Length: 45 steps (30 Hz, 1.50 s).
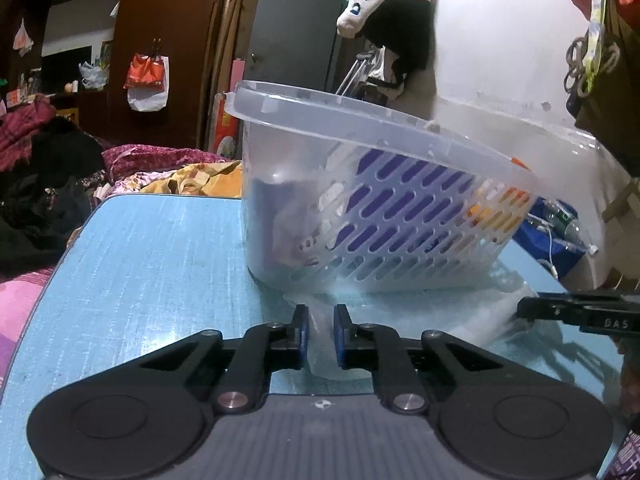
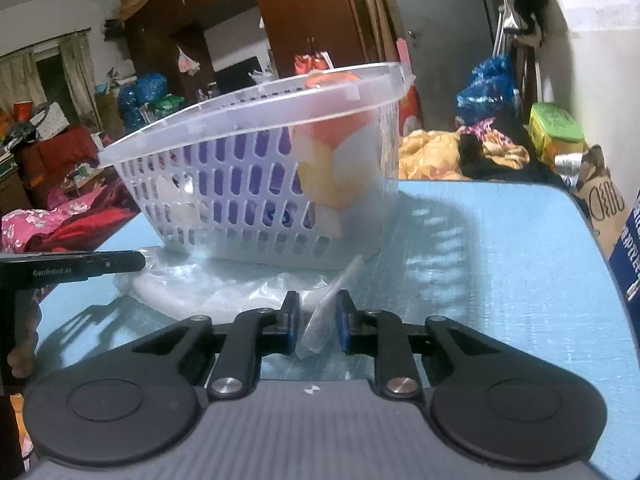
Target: Organize objects
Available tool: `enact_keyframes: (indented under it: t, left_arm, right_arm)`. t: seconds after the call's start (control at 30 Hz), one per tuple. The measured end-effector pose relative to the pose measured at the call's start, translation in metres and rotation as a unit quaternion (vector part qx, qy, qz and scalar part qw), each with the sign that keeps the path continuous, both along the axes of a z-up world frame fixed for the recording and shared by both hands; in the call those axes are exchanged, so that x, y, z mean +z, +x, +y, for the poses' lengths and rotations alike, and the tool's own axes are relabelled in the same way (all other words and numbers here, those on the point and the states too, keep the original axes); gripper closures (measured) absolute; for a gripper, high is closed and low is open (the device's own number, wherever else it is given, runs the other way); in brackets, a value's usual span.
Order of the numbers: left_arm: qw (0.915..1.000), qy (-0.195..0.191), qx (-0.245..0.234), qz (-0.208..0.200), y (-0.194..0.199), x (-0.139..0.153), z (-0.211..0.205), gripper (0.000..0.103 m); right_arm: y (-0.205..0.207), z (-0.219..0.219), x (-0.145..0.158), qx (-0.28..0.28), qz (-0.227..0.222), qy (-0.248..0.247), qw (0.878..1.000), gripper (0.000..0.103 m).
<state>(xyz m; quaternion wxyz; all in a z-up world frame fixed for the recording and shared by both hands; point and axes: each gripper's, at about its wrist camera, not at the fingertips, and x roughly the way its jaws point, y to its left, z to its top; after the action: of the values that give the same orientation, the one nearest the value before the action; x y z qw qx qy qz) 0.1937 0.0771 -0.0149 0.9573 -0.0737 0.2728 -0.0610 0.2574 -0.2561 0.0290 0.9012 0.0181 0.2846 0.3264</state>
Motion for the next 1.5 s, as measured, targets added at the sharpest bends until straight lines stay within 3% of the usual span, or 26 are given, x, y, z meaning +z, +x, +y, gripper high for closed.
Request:
enact_keyframes:
  t: [0.23, 0.47, 0.7, 0.9, 1.03, 1.17, 1.5]
  left_arm:
    - [0.9996, 0.011, -0.001, -0.025, -0.015, 0.006, -0.007, 0.091]
    - [0.9960, 0.017, -0.006, -0.088, -0.054, 0.036, -0.020, 0.091]
    - [0.9854, 0.025, 0.000, -0.168, -0.093, 0.090, -0.030, 0.091]
    - [0.9751, 0.048, 0.010, -0.216, -0.078, 0.150, -0.040, 0.091]
    - [0.9755, 0.059, 0.032, -0.209, -0.045, 0.172, -0.044, 0.091]
    - [0.9773, 0.071, 0.040, -0.195, -0.010, 0.174, -0.046, 0.091]
    - [0.9851, 0.096, 0.062, -0.128, 0.064, 0.128, -0.033, 0.091]
  right_arm:
    - [-0.015, 0.001, 0.005, 0.005, -0.026, -0.001, 1.000, 0.083]
    - [-0.053, 0.004, 0.032, 0.020, -0.091, 0.002, 0.996, 0.085]
    - [-0.085, -0.001, 0.079, 0.030, -0.156, 0.021, 0.987, 0.086]
    - [-0.080, 0.005, 0.132, 0.026, -0.235, 0.038, 0.971, 0.088]
    - [-0.057, 0.018, 0.155, 0.012, -0.257, 0.044, 0.965, 0.091]
    - [-0.029, 0.036, 0.160, 0.002, -0.255, 0.031, 0.966, 0.092]
    - [0.031, 0.068, 0.118, -0.012, -0.207, -0.003, 0.978, 0.092]
